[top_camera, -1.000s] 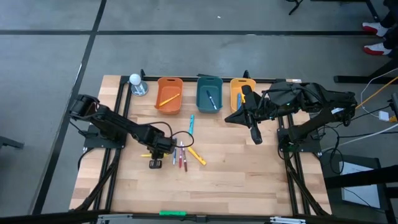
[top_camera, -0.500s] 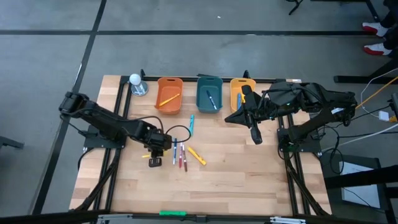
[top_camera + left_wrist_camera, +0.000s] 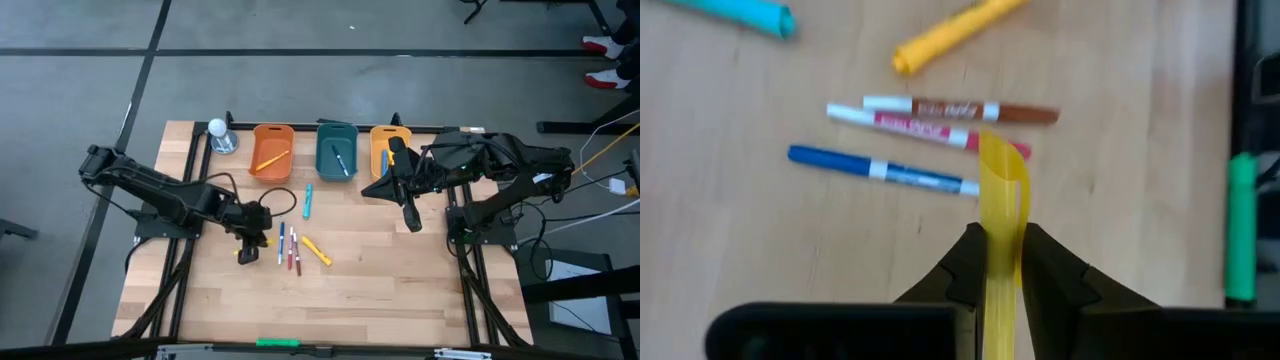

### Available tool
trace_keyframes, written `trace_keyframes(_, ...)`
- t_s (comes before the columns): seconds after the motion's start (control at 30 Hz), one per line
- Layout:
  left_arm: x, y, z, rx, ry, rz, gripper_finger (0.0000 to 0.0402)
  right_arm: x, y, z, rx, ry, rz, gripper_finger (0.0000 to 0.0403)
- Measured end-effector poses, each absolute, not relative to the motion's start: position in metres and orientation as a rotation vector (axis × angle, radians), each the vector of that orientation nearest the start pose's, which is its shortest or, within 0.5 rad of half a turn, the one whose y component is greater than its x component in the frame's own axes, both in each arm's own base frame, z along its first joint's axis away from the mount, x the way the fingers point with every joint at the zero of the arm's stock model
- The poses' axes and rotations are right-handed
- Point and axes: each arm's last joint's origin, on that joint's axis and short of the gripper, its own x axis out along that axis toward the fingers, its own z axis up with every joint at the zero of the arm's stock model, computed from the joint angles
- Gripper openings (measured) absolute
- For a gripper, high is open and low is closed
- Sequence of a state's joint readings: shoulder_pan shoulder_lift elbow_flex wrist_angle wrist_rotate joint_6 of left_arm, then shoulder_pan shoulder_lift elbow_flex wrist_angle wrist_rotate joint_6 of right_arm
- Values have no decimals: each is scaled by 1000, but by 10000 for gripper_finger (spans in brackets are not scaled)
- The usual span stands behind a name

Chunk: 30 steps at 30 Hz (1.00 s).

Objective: Pick & Place Markers
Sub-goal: Put the yellow pen into the orange bin

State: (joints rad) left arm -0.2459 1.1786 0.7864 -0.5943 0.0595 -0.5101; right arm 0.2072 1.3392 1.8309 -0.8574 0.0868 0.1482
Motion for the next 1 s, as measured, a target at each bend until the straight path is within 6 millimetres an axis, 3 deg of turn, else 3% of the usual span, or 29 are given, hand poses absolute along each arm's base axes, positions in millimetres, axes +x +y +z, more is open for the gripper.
trace_keyframes(0.77,208,-50,293,-445,478,-65,37,233,46,495,94,369,92,0)
trace_keyframes(1.0,208,-42,326,-363,393,-24,37,233,46,495,94,369,92,0)
